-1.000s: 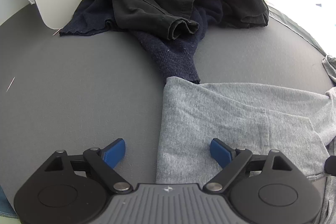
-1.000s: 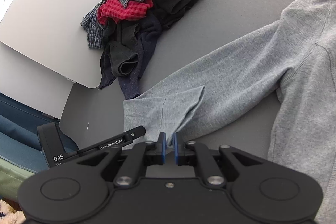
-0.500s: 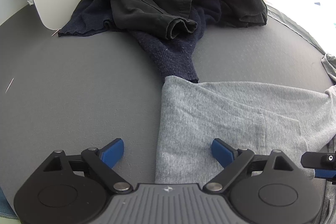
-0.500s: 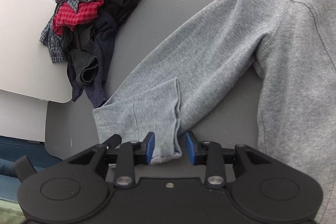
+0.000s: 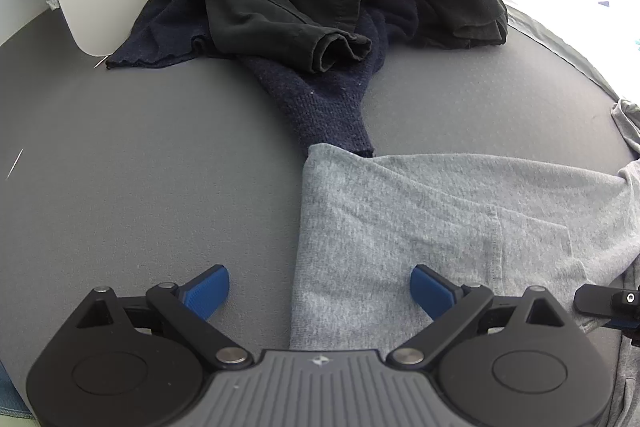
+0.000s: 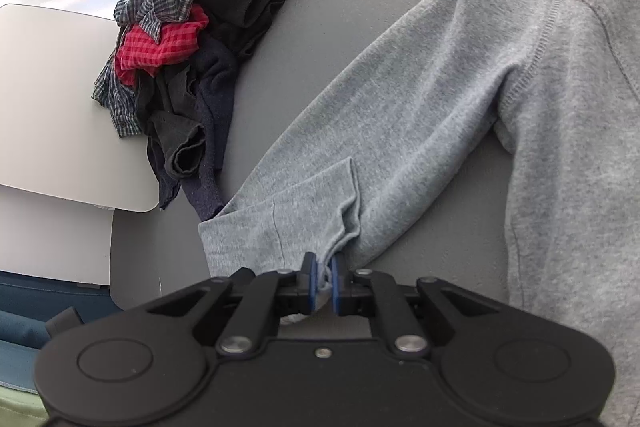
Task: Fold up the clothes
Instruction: 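Grasp the sleeve cuff with the right gripper, then fold the held sleeve across the hoodie body with the right gripper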
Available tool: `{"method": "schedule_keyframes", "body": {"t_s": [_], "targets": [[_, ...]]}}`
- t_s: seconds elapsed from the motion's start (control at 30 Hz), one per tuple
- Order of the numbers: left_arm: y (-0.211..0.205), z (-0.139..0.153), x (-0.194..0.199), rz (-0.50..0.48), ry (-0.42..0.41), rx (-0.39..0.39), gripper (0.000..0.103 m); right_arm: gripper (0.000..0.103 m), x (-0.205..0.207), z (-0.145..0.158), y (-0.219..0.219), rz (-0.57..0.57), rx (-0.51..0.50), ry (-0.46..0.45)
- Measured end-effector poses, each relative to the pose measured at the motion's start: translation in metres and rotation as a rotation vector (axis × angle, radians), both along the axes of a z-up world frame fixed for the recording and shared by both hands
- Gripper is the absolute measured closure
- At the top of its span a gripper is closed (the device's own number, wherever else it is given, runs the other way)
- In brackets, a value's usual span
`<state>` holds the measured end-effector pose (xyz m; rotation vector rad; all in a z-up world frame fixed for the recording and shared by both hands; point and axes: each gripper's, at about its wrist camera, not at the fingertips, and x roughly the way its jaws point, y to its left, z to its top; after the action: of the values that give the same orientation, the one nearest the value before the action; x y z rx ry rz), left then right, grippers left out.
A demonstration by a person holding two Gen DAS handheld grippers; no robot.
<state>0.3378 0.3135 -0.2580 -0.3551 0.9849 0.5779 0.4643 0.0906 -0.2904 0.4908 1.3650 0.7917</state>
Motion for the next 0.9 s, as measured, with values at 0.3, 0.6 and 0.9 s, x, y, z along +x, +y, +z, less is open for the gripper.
{"method": "schedule_keyframes", "body": {"t_s": [0.3, 0.6, 0.9], "targets": [[-0.034, 0.025, 0.006, -0.075, -0.051, 0.007, 0.006, 0.096, 0.004, 0.026, -0.051, -0.144, 0.077, -0.054], [-0.108, 0.044, 0.007, -0.146, -0.07, 0.008, 0.006, 0.096, -0.001, 0.049, -0.147, -0.264, 0.09, -0.108], [-0.177, 0.039, 0.018, -0.177, -0.054, -0.017, 0.006, 0.096, -0.005, 0.048, -0.228, -0.314, 0.073, -0.121]]}}
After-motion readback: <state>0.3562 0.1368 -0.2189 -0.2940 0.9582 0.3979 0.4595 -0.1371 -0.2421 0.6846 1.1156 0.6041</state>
